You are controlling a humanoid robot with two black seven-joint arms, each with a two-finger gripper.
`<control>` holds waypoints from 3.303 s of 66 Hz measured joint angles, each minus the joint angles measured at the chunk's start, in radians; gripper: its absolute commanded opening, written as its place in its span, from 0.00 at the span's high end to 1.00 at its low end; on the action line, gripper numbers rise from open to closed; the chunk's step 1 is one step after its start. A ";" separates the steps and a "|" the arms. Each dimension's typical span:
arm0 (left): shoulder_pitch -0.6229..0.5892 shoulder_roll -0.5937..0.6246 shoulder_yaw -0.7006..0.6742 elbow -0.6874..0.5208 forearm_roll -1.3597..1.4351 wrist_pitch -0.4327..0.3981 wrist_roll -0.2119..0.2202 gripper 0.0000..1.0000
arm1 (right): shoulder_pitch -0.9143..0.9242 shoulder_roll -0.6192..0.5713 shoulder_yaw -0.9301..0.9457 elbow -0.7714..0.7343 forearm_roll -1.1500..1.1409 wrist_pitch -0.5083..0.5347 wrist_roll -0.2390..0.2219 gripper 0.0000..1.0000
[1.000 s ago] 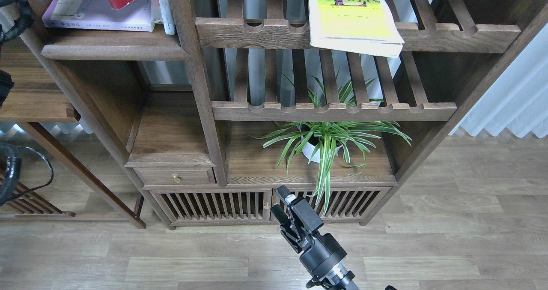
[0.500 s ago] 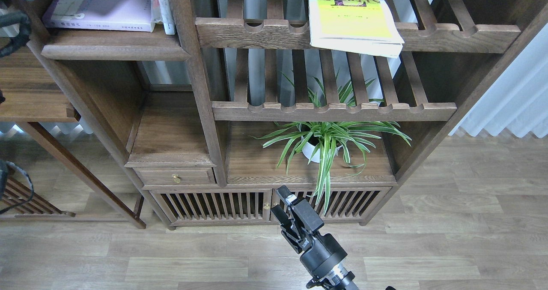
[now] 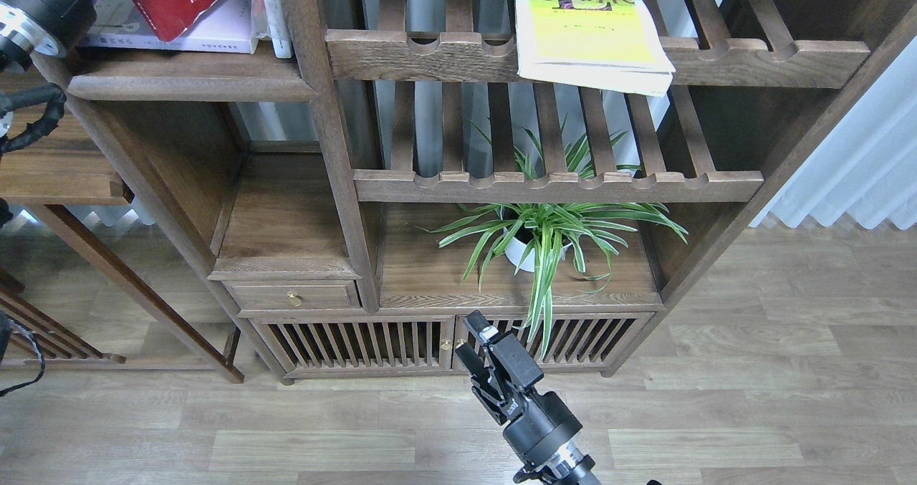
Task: Organize books on shelf
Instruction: 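Set the red book upright on the upper shelf beside the books, then release the red book and withdraw the left gripper downward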
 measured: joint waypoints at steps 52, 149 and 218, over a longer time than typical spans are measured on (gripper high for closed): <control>-0.058 -0.007 0.092 0.016 0.085 0.000 0.051 0.86 | -0.001 0.000 -0.001 0.000 0.017 0.000 0.001 0.01; -0.201 -0.051 0.035 -0.024 0.050 0.000 0.051 0.59 | -0.002 0.000 -0.001 0.000 0.017 0.000 0.001 0.01; 0.209 0.136 -0.123 -0.453 -0.186 0.000 0.071 0.33 | -0.001 0.000 0.000 -0.001 0.017 0.000 0.000 0.01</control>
